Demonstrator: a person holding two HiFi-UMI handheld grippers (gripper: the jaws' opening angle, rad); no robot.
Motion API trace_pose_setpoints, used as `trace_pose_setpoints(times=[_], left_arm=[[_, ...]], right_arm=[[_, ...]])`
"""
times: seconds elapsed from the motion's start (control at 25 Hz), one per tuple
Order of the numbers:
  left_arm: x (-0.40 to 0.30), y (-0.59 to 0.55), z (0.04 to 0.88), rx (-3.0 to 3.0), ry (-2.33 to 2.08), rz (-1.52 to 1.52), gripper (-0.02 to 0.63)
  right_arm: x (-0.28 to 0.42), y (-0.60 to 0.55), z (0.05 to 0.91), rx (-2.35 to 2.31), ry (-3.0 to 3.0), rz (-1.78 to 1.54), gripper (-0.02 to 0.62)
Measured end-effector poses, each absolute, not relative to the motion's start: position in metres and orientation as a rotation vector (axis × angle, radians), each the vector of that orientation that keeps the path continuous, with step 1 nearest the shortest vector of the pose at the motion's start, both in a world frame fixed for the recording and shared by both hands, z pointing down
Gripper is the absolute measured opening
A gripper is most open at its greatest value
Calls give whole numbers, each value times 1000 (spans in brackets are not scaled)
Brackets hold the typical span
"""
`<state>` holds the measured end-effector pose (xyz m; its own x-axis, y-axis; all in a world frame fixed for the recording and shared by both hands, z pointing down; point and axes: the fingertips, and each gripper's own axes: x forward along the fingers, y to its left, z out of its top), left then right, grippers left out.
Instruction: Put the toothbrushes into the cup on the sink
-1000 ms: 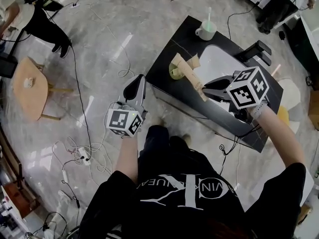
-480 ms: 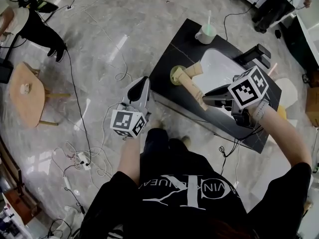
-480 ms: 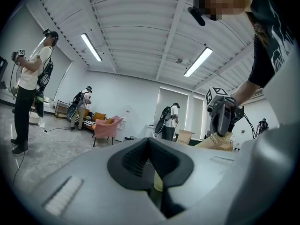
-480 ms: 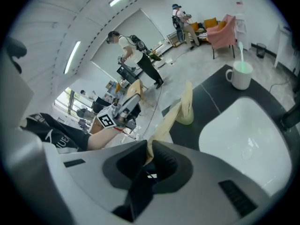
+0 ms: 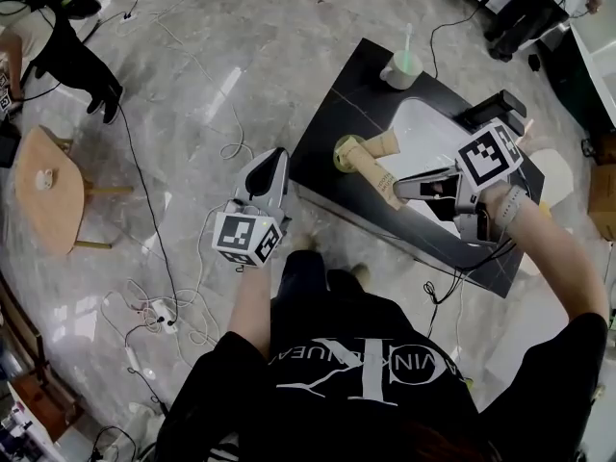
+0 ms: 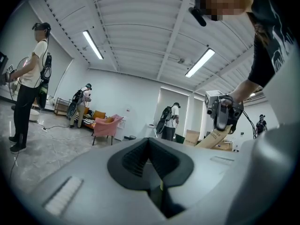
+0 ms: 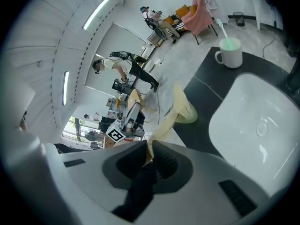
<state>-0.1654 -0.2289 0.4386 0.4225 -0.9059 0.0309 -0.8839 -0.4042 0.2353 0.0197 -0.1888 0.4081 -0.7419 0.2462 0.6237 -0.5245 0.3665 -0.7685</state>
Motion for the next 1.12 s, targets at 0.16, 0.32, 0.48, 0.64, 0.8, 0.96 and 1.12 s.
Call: trace_pose_setpoints(times=[0.16, 0.32, 0.48, 0.64, 0.8, 0.96, 1.12], left_arm=[[-164, -235, 441, 2464, -1554, -152, 12], [-162, -236, 442, 2465, -1549, -146, 12], [-163, -235, 443, 2452, -1557, -139, 12], [-164, -232, 445, 2446, -1556, -130, 12], [-157, -226, 448, 2446, -1555, -121, 12], [-162, -228, 453, 2436, -1548, -115, 12], [-170, -232, 457, 2434, -1532, -113, 12]], right_arm=[[15, -197, 406, 273, -1924, 1497, 46], [14, -203, 408, 296, -1909, 1595, 46], [18, -206, 417, 337, -1892, 1620, 46], [12, -207, 419, 345, -1910, 1651, 46], [16, -213, 413, 381, -1968, 1685, 46], [12, -226, 416, 447, -2004, 1694, 54], [6, -233, 423, 501, -2007, 1692, 54]])
